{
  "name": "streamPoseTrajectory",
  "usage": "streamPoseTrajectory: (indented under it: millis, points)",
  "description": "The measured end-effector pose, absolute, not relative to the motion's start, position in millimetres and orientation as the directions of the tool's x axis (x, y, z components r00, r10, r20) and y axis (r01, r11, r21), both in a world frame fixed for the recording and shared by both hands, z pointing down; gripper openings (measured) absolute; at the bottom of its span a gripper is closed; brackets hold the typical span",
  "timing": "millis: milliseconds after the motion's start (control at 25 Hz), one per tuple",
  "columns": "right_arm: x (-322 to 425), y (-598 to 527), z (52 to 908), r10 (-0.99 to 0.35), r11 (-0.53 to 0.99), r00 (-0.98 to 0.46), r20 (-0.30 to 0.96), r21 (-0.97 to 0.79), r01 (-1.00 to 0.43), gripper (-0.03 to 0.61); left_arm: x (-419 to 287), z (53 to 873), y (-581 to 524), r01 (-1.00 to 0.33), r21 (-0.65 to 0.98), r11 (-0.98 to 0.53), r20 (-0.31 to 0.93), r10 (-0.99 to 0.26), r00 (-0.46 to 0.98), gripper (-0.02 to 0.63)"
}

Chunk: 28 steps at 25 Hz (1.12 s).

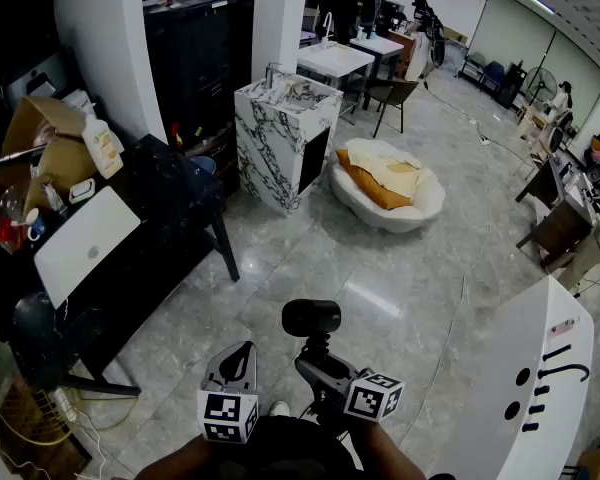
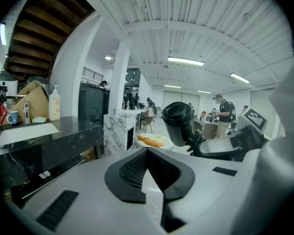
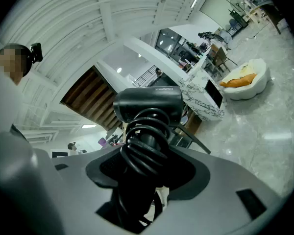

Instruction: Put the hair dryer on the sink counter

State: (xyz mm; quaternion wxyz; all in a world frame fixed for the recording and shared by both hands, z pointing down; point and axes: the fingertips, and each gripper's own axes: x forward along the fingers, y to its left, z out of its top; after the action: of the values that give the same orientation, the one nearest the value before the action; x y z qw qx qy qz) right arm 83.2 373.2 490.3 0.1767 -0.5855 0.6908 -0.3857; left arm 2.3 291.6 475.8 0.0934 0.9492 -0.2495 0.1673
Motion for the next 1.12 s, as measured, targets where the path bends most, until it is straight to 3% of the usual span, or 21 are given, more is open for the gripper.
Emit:
streamPoseTrajectory:
  millis: [1120]
  points:
    - [75.1, 348.4, 477.4, -0.946, 0.068, -0.274, 0.175, -0.717, -0.694, 0.258, -12.5, 466.4, 282.2, -0.537, 0.066, -0.841, 0.336, -0.488, 0.806, 0.009]
